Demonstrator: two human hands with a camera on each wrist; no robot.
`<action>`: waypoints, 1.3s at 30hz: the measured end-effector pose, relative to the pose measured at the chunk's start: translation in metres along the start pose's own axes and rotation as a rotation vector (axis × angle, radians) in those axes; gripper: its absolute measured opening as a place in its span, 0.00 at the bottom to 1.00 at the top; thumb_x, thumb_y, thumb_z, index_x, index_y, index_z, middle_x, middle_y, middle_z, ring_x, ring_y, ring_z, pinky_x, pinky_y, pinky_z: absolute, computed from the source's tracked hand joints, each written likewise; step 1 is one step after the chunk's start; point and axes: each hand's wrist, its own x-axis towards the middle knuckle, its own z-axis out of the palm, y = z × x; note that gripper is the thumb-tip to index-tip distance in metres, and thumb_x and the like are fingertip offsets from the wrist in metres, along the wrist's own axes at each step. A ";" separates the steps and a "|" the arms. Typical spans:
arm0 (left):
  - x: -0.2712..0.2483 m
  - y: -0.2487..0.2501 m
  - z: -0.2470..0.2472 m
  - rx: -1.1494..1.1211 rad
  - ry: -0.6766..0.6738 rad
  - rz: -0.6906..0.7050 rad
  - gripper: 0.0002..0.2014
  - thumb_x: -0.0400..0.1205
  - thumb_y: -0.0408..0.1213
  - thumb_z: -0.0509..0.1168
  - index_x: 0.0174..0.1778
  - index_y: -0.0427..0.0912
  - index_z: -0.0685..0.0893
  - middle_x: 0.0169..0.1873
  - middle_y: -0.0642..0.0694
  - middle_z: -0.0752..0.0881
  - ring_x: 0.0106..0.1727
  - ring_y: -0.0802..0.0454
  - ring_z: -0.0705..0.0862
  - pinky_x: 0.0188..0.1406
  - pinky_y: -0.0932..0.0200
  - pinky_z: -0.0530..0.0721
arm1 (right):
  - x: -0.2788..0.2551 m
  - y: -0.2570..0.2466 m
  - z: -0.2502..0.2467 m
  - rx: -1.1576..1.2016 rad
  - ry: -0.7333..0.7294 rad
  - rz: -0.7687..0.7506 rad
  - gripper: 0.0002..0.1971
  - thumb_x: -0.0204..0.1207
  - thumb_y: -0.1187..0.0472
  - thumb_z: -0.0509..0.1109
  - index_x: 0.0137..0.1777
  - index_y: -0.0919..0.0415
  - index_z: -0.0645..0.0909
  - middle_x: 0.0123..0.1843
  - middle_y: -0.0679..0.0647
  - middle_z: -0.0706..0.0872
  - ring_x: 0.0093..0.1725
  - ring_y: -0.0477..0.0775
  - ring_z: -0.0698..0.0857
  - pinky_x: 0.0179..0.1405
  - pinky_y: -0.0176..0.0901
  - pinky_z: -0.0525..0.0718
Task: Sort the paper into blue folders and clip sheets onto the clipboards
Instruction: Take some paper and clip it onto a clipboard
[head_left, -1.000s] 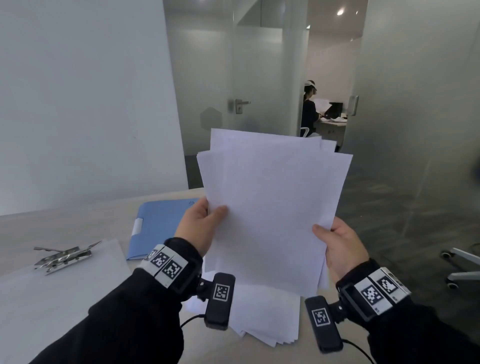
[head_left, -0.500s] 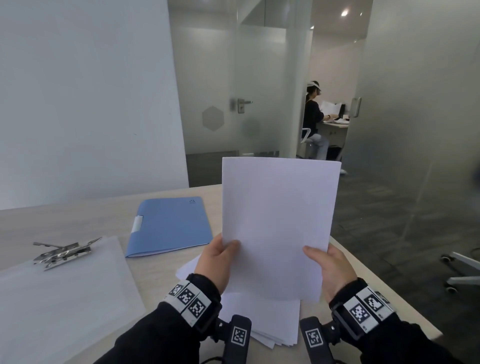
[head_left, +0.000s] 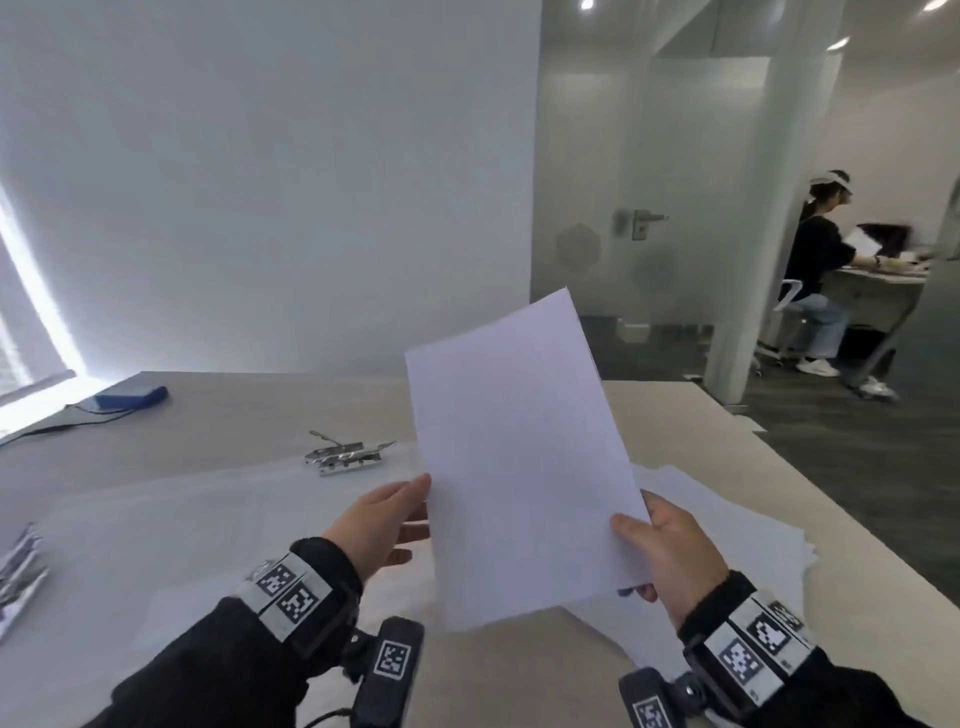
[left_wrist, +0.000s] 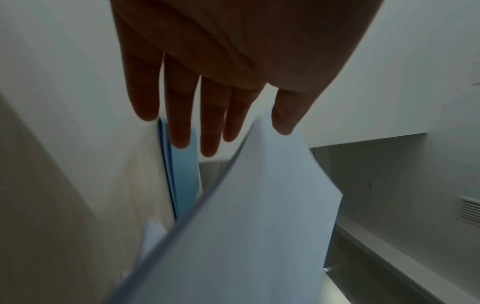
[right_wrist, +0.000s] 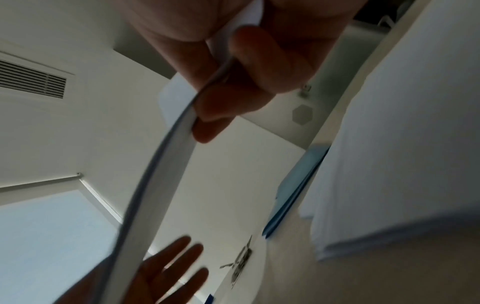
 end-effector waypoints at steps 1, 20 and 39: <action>-0.004 -0.004 -0.026 0.096 0.028 -0.029 0.17 0.83 0.53 0.59 0.59 0.48 0.85 0.56 0.51 0.89 0.59 0.49 0.85 0.60 0.48 0.79 | 0.005 -0.001 0.013 0.010 -0.015 0.013 0.10 0.82 0.66 0.62 0.51 0.52 0.84 0.26 0.54 0.85 0.19 0.56 0.76 0.18 0.38 0.65; -0.075 -0.083 -0.189 0.512 0.264 -0.176 0.15 0.79 0.36 0.62 0.54 0.62 0.84 0.63 0.51 0.85 0.63 0.52 0.82 0.65 0.58 0.77 | 0.034 -0.015 0.207 -0.023 -0.259 0.115 0.08 0.82 0.64 0.61 0.54 0.56 0.82 0.27 0.59 0.77 0.20 0.54 0.71 0.19 0.38 0.67; -0.062 -0.144 -0.313 -0.022 0.670 -0.205 0.19 0.63 0.34 0.63 0.50 0.48 0.83 0.46 0.41 0.88 0.52 0.37 0.86 0.66 0.37 0.81 | -0.009 -0.014 0.322 -0.071 -0.635 0.172 0.13 0.80 0.67 0.61 0.56 0.51 0.83 0.38 0.63 0.88 0.21 0.58 0.77 0.17 0.39 0.70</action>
